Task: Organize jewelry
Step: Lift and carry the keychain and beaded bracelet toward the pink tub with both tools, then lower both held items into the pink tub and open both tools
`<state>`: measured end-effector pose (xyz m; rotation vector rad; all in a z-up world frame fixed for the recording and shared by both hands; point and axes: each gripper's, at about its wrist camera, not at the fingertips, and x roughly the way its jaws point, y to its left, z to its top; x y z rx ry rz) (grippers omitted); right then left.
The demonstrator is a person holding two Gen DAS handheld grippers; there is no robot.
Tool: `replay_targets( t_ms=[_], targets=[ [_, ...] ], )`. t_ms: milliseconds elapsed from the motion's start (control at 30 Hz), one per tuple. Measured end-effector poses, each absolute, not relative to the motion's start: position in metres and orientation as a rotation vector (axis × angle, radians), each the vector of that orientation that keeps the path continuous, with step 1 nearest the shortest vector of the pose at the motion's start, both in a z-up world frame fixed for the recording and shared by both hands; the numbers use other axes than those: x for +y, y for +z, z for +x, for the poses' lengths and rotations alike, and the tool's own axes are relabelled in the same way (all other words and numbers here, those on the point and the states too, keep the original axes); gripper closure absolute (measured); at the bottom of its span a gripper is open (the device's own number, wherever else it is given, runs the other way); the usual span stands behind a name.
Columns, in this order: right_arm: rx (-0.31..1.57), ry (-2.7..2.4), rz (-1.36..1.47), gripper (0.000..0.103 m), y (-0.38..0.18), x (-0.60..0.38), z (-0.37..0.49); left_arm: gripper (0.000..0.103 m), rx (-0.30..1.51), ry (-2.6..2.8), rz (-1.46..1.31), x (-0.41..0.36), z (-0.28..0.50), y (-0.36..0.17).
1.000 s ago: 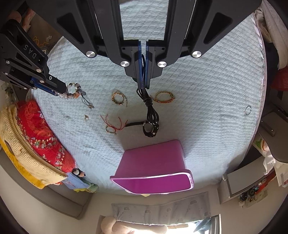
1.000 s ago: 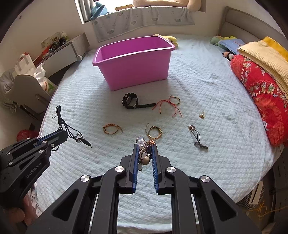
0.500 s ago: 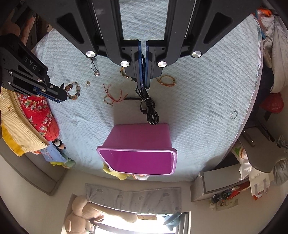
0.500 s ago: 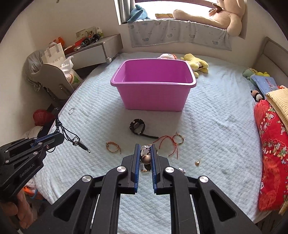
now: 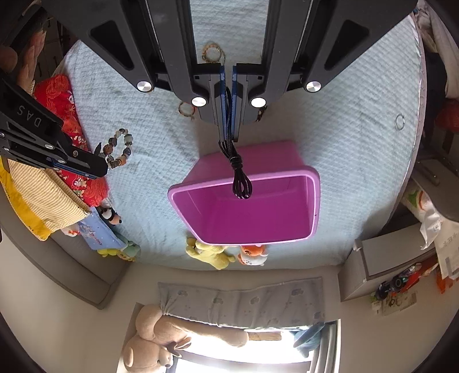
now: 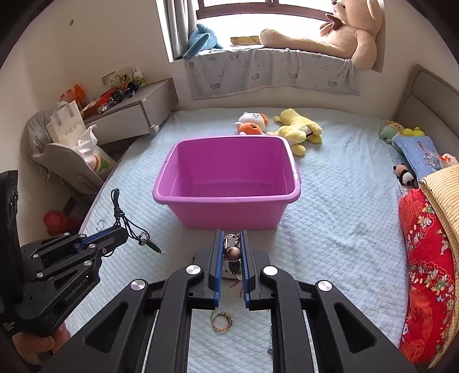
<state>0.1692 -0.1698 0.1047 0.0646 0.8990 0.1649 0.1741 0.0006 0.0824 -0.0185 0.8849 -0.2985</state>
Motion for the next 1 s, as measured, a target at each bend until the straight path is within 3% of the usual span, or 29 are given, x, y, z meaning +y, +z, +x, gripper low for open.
replay_targets(
  t_ms=[433,1000],
  targets=[
    [0.907,0.225,0.059,0.092,0.092,-0.173,0.317,0.100,0.922,-0.233,-0.055,-0.001,0.312,0.073],
    [1.190,0.260,0.121,0.092,-0.039,-0.178,0.450,0.100,1.184,-0.095,-0.082,-0.005,0.423,-0.032]
  ],
)
